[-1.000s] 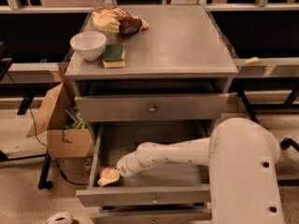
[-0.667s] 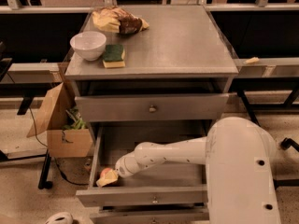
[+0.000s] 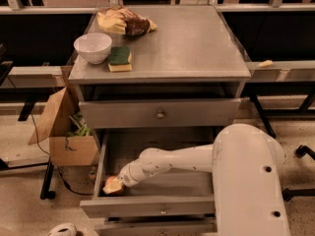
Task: Pick apple from middle drawer and place on counter
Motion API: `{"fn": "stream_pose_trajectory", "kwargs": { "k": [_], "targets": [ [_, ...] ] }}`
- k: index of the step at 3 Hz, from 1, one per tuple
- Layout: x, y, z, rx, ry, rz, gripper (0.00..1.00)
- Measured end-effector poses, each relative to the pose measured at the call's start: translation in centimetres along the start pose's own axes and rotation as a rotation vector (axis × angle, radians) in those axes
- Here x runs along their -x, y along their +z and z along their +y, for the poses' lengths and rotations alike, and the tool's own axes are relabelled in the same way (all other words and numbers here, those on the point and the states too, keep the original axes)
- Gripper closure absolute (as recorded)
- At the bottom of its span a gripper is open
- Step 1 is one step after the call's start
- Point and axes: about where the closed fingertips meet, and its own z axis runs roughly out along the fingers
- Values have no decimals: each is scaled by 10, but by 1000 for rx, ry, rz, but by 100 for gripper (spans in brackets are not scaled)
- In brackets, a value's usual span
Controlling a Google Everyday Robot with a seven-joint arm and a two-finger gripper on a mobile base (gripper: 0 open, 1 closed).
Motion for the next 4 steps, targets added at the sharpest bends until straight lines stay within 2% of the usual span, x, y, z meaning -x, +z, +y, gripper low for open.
{"fn": "stream_pose_trajectory", "kwargs": {
  "k": [1, 2, 4],
  "targets": [
    [0, 0, 0, 0, -1, 0, 90],
    [17, -43, 2, -42, -45, -10, 100],
    [74, -201, 8, -198, -198, -45, 100]
  ]
}}
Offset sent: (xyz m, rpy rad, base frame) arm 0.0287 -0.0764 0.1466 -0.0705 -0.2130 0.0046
